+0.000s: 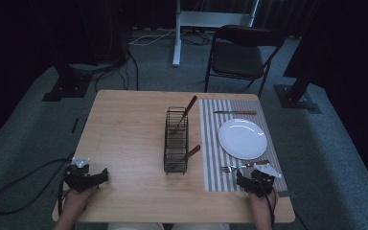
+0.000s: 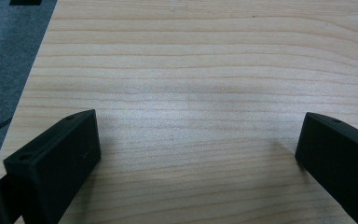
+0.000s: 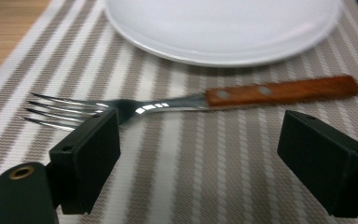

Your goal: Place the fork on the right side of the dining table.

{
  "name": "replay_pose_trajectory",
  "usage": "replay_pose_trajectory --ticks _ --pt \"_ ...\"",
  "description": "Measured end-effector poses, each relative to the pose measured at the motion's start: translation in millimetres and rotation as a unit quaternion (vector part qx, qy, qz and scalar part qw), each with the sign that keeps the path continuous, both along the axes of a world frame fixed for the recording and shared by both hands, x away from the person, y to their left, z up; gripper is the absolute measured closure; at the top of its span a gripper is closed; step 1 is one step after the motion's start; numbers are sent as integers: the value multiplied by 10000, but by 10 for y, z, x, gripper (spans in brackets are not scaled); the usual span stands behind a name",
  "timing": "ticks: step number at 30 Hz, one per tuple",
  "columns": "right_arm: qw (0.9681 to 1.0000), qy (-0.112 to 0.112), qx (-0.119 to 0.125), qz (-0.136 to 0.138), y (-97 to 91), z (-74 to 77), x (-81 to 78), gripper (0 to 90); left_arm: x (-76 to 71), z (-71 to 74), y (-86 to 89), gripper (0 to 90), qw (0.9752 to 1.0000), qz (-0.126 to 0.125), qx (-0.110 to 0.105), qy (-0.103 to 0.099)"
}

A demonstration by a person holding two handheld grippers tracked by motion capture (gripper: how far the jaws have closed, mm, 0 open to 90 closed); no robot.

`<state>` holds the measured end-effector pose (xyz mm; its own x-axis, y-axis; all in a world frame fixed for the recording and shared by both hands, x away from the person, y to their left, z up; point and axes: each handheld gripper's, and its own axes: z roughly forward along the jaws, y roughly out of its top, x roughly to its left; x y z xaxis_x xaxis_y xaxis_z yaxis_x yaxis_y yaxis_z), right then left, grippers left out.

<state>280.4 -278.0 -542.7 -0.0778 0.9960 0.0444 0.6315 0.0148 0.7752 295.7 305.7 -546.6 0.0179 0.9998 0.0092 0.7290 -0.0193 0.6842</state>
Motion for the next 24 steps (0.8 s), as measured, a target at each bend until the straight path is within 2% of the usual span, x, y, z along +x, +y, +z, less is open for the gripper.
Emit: replay_pose_trajectory --ticks 8,10,19,24 --pt "9998 116 135 -89 -237 -51 -142 130 0 0 0 2 10000 1 -1 -2" --pt "9998 151 95 -115 -277 -64 -183 131 0 0 0 3 10000 -1 0 0" --pt "9993 219 196 -211 -428 -84 -350 131 0 0 0 3 10000 0 0 -1" --pt "9998 96 -6 -181 -425 -122 -419 131 0 0 0 3 10000 -1 1 -1"
